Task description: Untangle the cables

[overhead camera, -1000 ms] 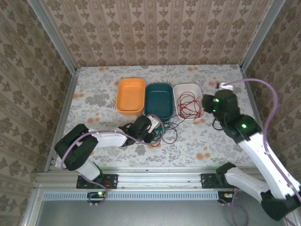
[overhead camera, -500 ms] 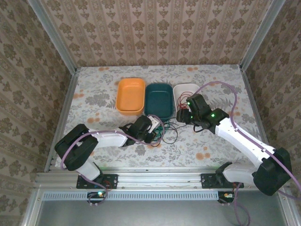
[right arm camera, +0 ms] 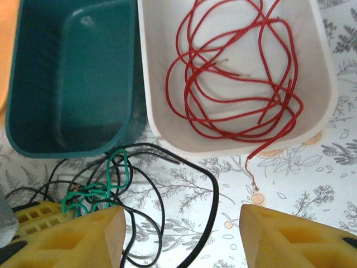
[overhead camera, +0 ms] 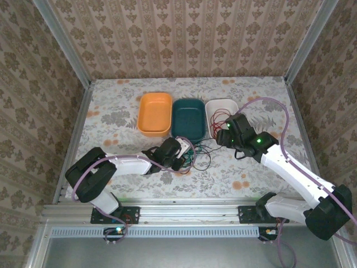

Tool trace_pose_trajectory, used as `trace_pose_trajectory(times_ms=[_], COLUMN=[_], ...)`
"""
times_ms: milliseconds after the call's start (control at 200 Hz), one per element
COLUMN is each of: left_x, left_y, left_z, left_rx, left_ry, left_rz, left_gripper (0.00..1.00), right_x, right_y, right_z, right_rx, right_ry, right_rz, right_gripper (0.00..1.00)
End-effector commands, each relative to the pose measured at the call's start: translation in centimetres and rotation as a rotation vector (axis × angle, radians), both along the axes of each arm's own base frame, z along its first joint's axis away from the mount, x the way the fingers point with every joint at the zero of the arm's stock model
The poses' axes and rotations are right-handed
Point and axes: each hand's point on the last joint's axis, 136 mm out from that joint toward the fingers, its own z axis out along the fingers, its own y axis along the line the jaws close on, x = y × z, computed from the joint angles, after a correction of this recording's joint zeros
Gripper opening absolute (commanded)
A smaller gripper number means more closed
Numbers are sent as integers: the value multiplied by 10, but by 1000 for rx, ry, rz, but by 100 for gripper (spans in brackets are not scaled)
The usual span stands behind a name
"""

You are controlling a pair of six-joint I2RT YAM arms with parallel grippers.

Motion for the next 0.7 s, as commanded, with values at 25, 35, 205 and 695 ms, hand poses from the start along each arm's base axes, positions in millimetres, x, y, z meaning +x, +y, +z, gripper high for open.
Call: trace_pose_trajectory(times_ms=[25, 35, 205, 695], left_x=[-6, -6, -5, -7], left_y=[9, 9, 9, 13], left_z=[-15, -15, -14, -20], left_rx=[87, 87, 89, 120], left_ry=[24, 24, 17, 35], left_rz=[-18, -18, -15, -28], left_gripper=[0, 0, 0, 0], right_x=[-9, -9, -9, 12], right_y=[18, 19, 19, -11], right_z=[-31, -32, -41, 160], right_rx=[64, 68, 59, 47], right_ry=[96, 102, 142, -465], right_rz=[56, 57, 41, 51], right_gripper=[57, 57, 28, 0])
